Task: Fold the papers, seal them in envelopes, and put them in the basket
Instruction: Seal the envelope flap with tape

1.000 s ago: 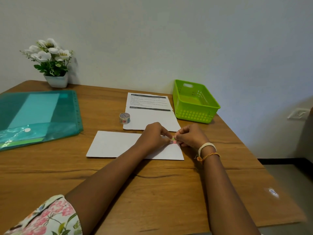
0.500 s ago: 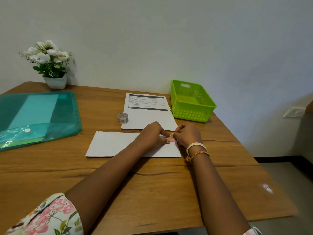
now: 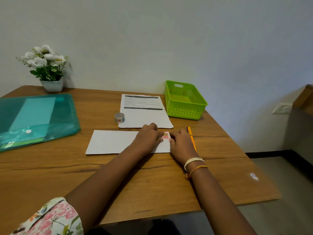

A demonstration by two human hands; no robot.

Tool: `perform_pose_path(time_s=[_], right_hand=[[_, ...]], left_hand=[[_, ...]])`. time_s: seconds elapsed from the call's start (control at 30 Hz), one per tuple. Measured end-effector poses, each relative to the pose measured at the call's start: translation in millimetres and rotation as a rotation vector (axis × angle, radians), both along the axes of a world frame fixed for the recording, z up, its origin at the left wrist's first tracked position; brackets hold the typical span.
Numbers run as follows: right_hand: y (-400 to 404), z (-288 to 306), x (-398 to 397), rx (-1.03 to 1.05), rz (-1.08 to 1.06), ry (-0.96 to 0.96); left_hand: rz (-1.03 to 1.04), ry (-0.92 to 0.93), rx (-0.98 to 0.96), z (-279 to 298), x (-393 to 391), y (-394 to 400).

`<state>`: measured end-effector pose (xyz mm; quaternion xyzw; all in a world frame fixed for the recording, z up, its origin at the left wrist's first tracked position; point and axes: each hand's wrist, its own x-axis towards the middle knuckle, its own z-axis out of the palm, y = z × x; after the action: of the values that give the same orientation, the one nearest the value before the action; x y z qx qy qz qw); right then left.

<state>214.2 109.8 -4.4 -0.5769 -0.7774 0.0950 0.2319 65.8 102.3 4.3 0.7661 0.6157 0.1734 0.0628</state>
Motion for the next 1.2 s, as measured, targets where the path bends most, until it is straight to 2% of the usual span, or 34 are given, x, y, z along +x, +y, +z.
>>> perform_pose_path(time_s=[0.17, 0.27, 0.4, 0.6, 0.73, 0.83, 0.93, 1.2], right_hand=[[-11, -2, -3, 0.127, 0.077, -0.183], [-17, -2, 3, 0.137, 0.117, -0.219], [-23, -1, 11, 0.100, 0.158, -0.139], [-27, -2, 8, 0.065, 0.094, 0.047], [-25, -5, 8, 0.048, 0.062, 0.005], [-20, -8, 6, 0.082, 0.005, -0.083], [-17, -8, 4, 0.093, -0.036, -0.142], [-17, -9, 2, 0.143, -0.059, -0.153]], left_hand=[[0.000, 0.076, 0.080, -4, 1, -5], [-0.002, 0.120, 0.102, -5, 3, -7], [-0.001, 0.139, 0.107, -5, 3, -8], [0.028, 0.098, 0.063, 0, 3, -12], [0.116, 0.011, -0.081, 12, -6, -13], [0.235, 0.057, -0.072, 15, -27, -16], [0.326, 0.005, -0.108, 12, -41, -17], [0.337, -0.057, -0.143, 14, -38, -14]])
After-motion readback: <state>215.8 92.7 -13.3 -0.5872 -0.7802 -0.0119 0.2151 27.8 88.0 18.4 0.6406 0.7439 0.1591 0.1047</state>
